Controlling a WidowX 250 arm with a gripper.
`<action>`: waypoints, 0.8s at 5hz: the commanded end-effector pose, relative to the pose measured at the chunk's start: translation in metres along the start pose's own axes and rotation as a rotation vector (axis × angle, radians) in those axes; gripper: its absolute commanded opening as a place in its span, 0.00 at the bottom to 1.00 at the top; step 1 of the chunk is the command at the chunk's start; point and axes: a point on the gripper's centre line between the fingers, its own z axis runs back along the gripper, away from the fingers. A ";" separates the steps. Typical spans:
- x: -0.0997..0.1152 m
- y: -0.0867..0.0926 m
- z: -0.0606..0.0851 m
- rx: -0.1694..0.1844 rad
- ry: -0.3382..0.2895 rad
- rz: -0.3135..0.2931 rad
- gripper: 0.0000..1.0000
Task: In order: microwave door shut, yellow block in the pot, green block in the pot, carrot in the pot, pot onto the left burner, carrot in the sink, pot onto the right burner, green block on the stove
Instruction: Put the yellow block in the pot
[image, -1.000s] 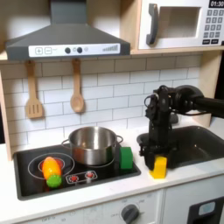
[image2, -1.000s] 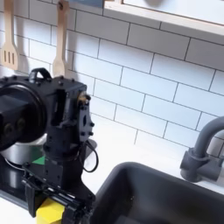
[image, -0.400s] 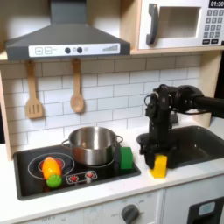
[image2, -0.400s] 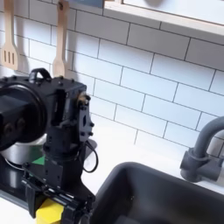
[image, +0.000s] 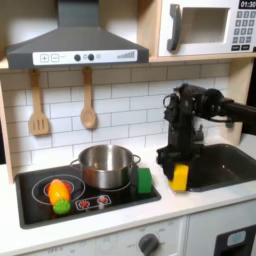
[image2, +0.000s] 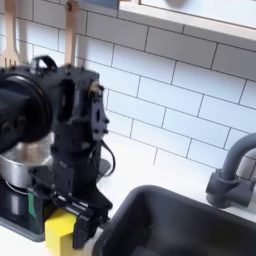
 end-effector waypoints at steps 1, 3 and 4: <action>0.008 0.017 0.024 0.038 -0.074 0.042 0.00; 0.021 0.041 0.032 0.082 -0.136 0.107 0.00; 0.029 0.053 0.042 0.100 -0.174 0.122 0.00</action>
